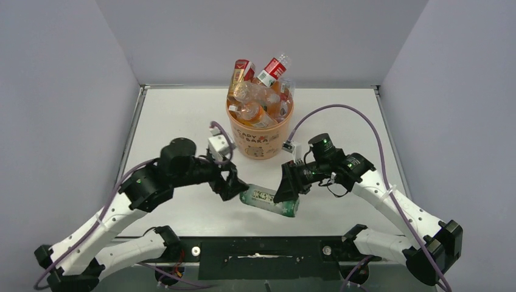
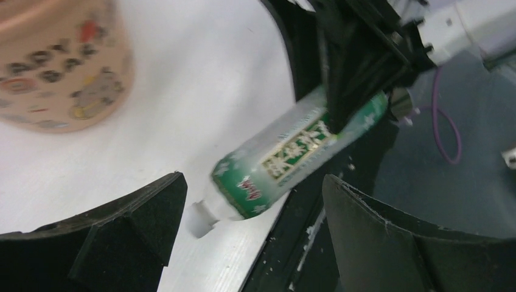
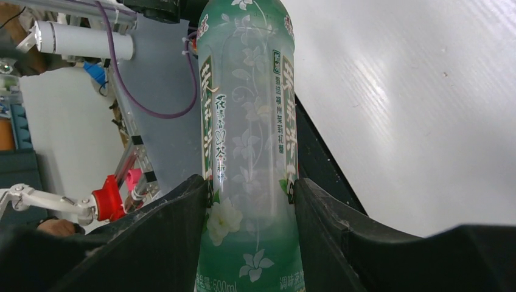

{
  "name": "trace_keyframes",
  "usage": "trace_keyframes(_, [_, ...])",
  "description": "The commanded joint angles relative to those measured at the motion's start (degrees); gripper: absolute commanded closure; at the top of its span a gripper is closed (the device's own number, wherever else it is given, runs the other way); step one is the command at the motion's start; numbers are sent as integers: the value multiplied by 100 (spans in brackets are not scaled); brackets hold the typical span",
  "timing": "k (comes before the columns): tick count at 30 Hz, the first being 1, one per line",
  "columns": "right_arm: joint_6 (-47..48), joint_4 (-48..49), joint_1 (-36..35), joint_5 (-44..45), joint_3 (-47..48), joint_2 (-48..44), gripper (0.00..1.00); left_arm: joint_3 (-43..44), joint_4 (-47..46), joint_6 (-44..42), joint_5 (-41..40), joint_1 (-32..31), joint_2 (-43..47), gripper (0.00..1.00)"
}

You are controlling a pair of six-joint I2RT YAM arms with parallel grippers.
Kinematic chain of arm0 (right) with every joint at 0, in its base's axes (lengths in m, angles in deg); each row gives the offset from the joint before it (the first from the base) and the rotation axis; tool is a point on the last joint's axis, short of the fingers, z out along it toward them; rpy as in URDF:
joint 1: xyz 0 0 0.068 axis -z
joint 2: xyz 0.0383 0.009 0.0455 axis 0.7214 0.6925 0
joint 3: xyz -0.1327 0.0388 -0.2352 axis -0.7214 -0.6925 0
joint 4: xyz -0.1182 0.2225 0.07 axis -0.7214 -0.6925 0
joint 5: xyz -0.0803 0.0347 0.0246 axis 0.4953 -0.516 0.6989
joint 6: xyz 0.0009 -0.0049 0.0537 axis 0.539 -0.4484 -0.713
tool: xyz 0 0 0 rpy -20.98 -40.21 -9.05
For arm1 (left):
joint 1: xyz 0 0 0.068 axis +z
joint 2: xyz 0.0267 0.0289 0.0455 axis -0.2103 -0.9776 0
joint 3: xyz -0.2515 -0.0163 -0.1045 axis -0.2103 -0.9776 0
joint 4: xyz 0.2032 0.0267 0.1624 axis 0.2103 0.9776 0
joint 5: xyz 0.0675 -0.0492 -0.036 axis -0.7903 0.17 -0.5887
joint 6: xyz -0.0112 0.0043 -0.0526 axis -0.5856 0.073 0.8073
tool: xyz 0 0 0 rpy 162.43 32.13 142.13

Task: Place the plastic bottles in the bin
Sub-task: Adjust the plastic bottle.

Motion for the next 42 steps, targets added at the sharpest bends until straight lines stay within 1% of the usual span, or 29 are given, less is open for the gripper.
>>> trace_keyframes(1, [-55,334,-47,-524,-127,-42,51,10,-217,-239,-1187,-1656,-628,17])
trace_keyframes(2, [-41,343,-44,-568,-154,-14,51,50,-179,-273,-1491,-2078,-802,17])
trace_keyframes(4, [-32,413,-36,-650,-215,21,51,174,3,-389,-1937,-2678,-1150,17])
trace_keyframes(6, [-34,515,-44,-776,-277,45,52,236,120,-500,-2129,-2954,-1403,17])
trace_keyframes(11, [42,647,-34,-1000,-386,125,52,278,239,-778,-2058,-3224,-1649,17])
trace_keyframes(13, [77,660,-33,-1097,-391,170,52,309,348,-856,-2210,-3318,-1743,17])
trace_keyframes(17, [90,702,-29,-1304,-399,172,52,340,593,-989,-2702,-3537,-1881,17])
trace_keyframes(23, [18,788,-39,-1667,-397,101,53,287,608,-1100,-3291,-3775,-1936,17])
trace_keyframes(35, [-121,800,-43,-2162,-219,-1,52,163,763,-1359,-5445,-4494,-2560,18])
trace_keyframes(39, [-151,781,-42,-2278,-193,-56,52,58,623,-1473,-5766,-4588,-2670,20])
trace_keyframes(42, [-172,792,-41,-2288,-173,-83,52,-5,362,-1582,-5788,-4611,-2585,26])
